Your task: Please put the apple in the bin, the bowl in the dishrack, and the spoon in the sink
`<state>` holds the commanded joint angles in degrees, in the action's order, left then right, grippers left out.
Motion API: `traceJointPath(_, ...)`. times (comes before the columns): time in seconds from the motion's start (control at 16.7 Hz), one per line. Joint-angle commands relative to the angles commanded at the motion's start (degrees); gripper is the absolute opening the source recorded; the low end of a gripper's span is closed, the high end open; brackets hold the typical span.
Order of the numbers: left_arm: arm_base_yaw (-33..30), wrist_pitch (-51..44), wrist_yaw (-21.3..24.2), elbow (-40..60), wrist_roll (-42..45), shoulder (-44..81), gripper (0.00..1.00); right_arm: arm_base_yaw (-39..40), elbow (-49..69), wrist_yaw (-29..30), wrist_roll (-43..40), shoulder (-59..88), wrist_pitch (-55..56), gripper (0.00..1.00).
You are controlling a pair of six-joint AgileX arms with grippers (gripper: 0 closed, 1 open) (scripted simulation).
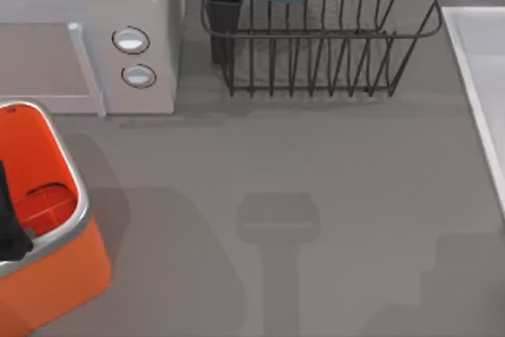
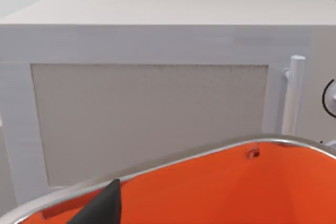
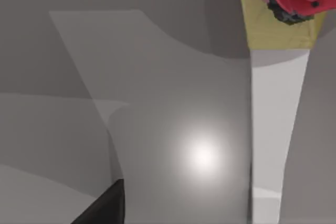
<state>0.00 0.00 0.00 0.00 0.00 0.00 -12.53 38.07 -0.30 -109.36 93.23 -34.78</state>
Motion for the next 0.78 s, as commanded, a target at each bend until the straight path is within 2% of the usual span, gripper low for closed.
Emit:
traceJointPath(0.3, 0.0, 0.0, 0.0, 0.0, 0.0, 0.0, 1.0, 0.0, -0.64, 0.0, 0.01, 0.58, 1.07, 1.0)
traceJointPath(0.78, 0.0, 0.0, 0.0, 0.0, 0.0, 0.0, 1.0, 0.0, -0.64, 0.0, 0.01, 0.58, 1.07, 0.4)
